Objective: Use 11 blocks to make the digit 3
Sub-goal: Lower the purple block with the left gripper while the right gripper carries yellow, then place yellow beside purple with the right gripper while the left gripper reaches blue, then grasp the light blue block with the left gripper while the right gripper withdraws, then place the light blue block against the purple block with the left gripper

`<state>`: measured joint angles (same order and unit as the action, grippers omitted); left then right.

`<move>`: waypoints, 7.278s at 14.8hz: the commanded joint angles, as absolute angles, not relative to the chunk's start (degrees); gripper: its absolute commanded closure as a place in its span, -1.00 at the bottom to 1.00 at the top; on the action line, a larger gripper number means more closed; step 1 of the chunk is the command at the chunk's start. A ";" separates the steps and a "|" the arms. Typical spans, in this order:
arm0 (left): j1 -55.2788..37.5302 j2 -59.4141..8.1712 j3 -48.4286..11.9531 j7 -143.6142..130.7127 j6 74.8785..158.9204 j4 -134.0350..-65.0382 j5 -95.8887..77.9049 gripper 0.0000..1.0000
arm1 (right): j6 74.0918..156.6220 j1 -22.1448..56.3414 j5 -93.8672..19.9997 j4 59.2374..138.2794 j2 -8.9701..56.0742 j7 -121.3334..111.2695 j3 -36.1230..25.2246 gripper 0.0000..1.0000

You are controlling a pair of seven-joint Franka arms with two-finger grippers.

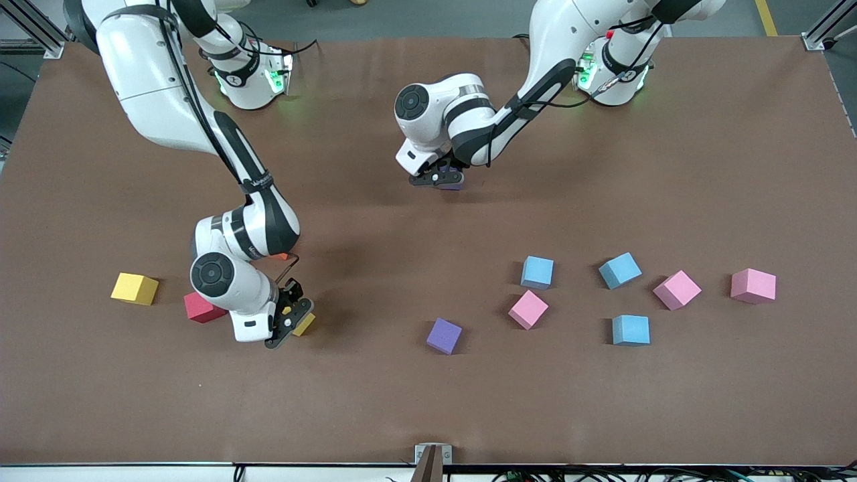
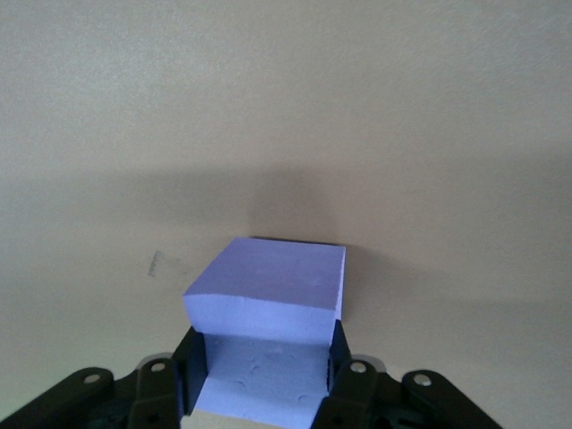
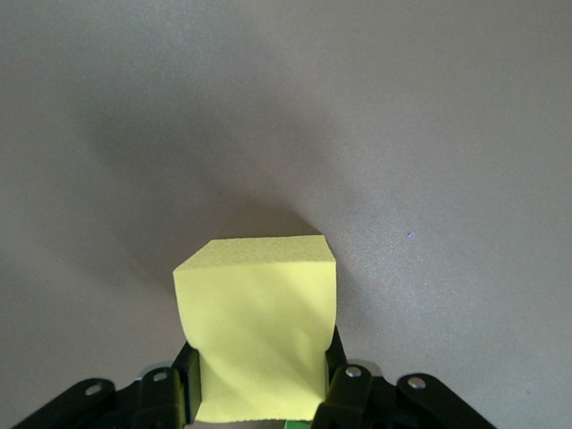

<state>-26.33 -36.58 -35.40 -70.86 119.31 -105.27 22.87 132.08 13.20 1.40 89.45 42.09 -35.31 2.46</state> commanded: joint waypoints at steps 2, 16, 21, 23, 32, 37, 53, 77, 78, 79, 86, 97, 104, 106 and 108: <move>-28.12 -39.20 -34.98 -70.57 116.64 -100.82 23.82 0.40 | 132.89 12.74 2.37 89.03 42.19 -41.28 2.81 0.38; -28.12 -39.99 -34.89 -73.82 115.49 -99.67 23.99 -1.00 | 132.36 11.95 1.93 86.31 42.19 -60.38 2.99 0.46; -26.11 -34.47 -35.24 -74.18 110.22 -100.02 22.95 -1.00 | 132.54 12.13 1.93 86.39 42.10 -60.56 2.99 0.44; -23.83 -31.65 -35.42 -74.18 110.13 -99.85 20.32 -1.00 | 132.28 12.30 1.58 86.92 41.84 -60.47 3.16 0.45; -3.27 -30.06 -35.07 -61.58 111.18 -95.10 19.85 -1.00 | 128.49 16.60 -2.89 100.87 29.72 -59.94 5.27 0.45; 5.87 -32.16 -35.07 -35.56 116.18 -95.71 21.62 -0.99 | 131.84 23.63 -6.67 108.27 26.20 -59.68 5.19 0.44; 6.42 -40.69 -34.98 -24.42 127.61 -98.70 23.99 -0.99 | 138.52 42.53 -8.53 121.99 18.89 -45.62 4.92 0.44; 4.31 -32.70 -47.02 -105.15 116.45 -110.30 27.77 0.85 | 142.29 50.45 -6.15 118.04 26.46 -36.56 4.48 0.37; 4.31 -32.78 -47.54 -110.08 117.50 -111.00 27.77 0.85 | 142.29 50.54 -6.07 117.86 26.46 -36.56 4.48 0.37; 4.31 -32.70 -47.98 -114.39 119.08 -112.05 27.77 0.85 | 142.38 50.80 -6.06 117.69 26.63 -36.56 4.48 0.37; 4.57 -31.56 -49.74 -141.92 132.53 -118.99 27.86 0.85 | 145.54 50.98 -5.54 117.77 27.77 -36.56 4.48 -0.99; 6.59 -28.65 -52.82 -157.40 139.30 -128.49 27.86 0.88 | 143.53 50.89 -4.83 120.06 23.83 -36.65 4.48 -1.00; 6.15 -29.00 -52.82 -160.83 146.59 -132.18 28.56 0.88 | 135.27 50.36 -4.83 120.32 16.27 -37.26 4.75 -1.00; 6.06 -29.00 -52.82 -161.46 147.83 -132.98 28.83 0.88 | 132.90 48.00 -4.92 119.62 15.47 -37.44 4.66 -1.00; 5.80 -29.00 -52.82 -161.63 148.27 -132.98 28.83 0.88 | 128.52 44.40 -5.01 117.35 14.85 -37.35 4.48 -1.00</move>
